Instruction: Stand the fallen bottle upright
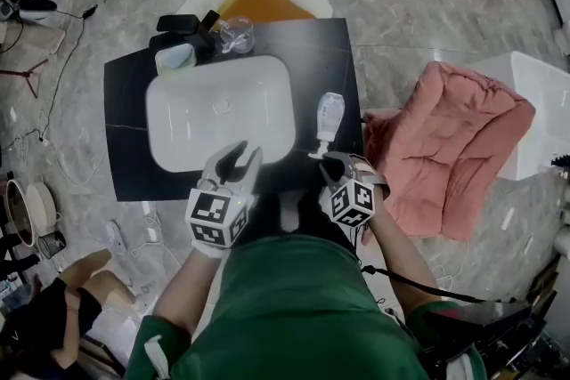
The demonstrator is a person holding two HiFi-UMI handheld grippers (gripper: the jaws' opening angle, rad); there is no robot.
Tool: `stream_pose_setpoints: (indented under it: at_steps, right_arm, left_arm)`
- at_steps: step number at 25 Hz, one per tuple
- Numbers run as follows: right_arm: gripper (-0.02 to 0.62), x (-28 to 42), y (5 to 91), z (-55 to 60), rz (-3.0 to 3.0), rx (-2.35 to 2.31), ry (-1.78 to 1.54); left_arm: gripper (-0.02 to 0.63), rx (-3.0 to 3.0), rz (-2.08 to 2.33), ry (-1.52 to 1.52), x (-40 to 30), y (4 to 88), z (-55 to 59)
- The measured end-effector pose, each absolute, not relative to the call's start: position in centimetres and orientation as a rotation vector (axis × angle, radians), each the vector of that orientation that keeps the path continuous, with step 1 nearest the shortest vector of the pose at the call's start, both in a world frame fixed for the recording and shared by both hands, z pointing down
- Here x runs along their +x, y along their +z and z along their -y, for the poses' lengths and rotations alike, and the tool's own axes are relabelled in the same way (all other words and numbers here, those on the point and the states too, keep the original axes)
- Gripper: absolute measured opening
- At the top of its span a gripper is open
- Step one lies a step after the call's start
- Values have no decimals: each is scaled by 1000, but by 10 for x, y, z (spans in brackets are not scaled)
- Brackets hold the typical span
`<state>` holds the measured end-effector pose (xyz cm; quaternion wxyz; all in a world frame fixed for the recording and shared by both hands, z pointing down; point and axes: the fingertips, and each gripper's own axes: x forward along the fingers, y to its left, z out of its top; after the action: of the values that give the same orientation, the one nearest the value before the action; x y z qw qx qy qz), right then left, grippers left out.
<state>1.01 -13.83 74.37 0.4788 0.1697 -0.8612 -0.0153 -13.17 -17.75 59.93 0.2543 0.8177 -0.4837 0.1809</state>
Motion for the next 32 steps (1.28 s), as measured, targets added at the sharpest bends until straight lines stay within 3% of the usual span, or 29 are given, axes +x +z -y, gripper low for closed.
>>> stream_pose_setpoints:
  at_steps: [32]
  right_arm:
    - [43, -6, 635, 149, 2396, 684, 688]
  left_arm:
    - [87, 2213, 1392, 348, -150, 541, 147]
